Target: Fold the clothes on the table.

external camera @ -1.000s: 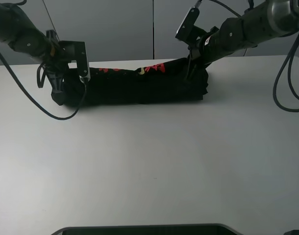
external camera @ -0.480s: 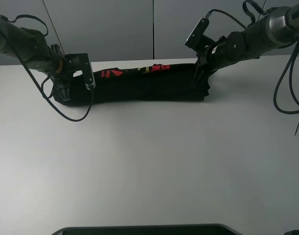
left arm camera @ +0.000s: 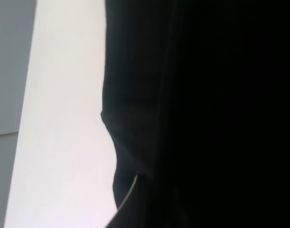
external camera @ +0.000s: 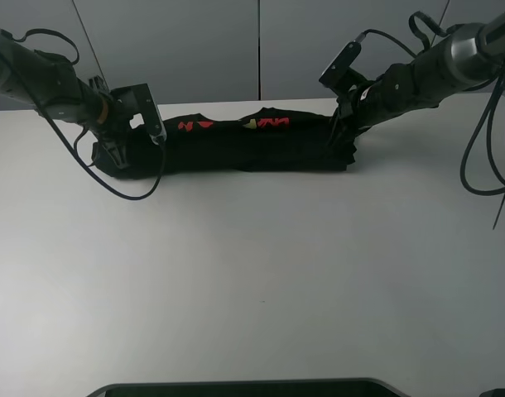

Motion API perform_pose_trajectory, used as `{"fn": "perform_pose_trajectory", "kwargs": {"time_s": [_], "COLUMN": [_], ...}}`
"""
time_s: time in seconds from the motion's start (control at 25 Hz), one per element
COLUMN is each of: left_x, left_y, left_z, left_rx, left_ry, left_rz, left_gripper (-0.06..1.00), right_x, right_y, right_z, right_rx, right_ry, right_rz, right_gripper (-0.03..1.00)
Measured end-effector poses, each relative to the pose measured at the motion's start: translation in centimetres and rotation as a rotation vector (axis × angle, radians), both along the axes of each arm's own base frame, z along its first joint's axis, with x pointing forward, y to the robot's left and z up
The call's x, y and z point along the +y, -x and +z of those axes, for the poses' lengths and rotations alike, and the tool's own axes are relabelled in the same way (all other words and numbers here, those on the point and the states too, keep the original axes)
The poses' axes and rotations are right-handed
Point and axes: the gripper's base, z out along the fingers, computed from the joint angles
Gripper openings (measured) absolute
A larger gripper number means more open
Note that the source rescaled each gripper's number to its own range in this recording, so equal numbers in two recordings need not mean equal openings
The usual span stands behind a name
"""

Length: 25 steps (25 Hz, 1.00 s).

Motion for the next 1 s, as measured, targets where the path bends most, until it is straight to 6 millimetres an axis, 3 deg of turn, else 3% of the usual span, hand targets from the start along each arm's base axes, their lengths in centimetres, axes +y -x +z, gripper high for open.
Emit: {"fn": "perform_pose_trajectory", "kwargs": {"time_s": [0.12,0.2,0.32,0.48,0.64,0.76,0.84,1.0], "left_x": [0.0,-0.1,-0.2,-0.7,-1.8,-2.5,-2.5,-2.7], "left_y": [0.0,0.0,-0.1,-0.1,0.5,0.8,0.7,0.7], "left_z": [0.0,0.2,2.0,6.1,10.2,10.7,10.3,9.4], "left_rx": [-0.001,-0.005,-0.041,-0.127,-0.198,-0.196,-0.186,-0.156], "left_ry": [0.03,0.058,0.129,0.24,0.403,0.457,0.469,0.495], "left_rz": [0.018,0.041,0.092,0.154,0.211,0.235,0.251,0.3], "left_gripper": [0.32,0.47,0.6,0.61,0.61,0.58,0.44,0.14], "right_x": [-0.2,-0.3,-0.2,-0.3,-0.4,-0.6,-0.6,-0.5], "right_y": [-0.1,-0.1,-0.2,-0.1,0.6,1.1,1.3,1.4], "right_z": [0.0,0.2,2.0,5.8,8.3,8.1,7.7,7.3], "right_rx": [-0.002,-0.005,-0.04,-0.111,-0.09,-0.019,0.019,0.057], "right_ry": [-0.003,-0.013,-0.027,-0.055,-0.075,-0.066,-0.065,-0.109], "right_rz": [-0.007,-0.02,-0.025,-0.034,-0.06,-0.072,-0.082,-0.125], "right_gripper": [0.66,0.72,0.7,0.57,0.32,0.08,0.01,0.0]}}
